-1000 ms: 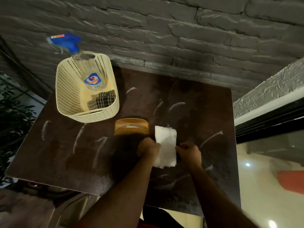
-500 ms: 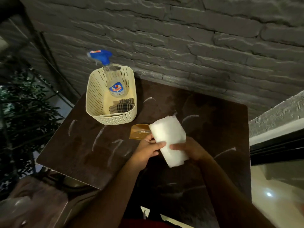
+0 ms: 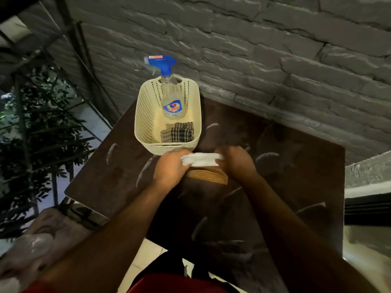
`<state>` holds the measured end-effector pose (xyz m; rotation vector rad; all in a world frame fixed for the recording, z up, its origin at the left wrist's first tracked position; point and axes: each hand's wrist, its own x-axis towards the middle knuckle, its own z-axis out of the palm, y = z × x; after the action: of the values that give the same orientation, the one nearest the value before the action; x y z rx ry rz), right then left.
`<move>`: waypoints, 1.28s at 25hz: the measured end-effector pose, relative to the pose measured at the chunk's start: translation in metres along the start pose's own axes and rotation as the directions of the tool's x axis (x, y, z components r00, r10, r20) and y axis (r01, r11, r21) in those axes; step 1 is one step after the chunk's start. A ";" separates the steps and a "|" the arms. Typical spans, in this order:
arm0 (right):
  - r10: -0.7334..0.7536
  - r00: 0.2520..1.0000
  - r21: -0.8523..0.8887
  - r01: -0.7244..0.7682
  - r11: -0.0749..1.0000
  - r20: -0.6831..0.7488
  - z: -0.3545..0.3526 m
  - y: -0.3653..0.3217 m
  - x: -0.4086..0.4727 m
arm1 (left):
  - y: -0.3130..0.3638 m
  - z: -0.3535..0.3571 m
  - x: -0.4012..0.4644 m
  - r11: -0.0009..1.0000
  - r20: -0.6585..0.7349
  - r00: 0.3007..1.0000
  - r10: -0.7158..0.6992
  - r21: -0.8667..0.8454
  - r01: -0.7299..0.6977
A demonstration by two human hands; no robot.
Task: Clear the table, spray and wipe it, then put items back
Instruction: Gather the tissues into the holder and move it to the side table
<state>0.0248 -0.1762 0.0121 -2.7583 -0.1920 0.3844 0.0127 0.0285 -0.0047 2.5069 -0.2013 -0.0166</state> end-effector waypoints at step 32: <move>0.234 0.956 0.170 -0.264 0.949 0.177 0.033 0.025 -0.010 | -0.026 0.046 0.031 0.935 0.283 0.930 0.234 0.195 -0.295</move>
<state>0.0077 -0.1905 -0.0245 -2.5660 0.1534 0.6495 0.0443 0.0181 -0.0564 2.6845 -0.6880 -0.2192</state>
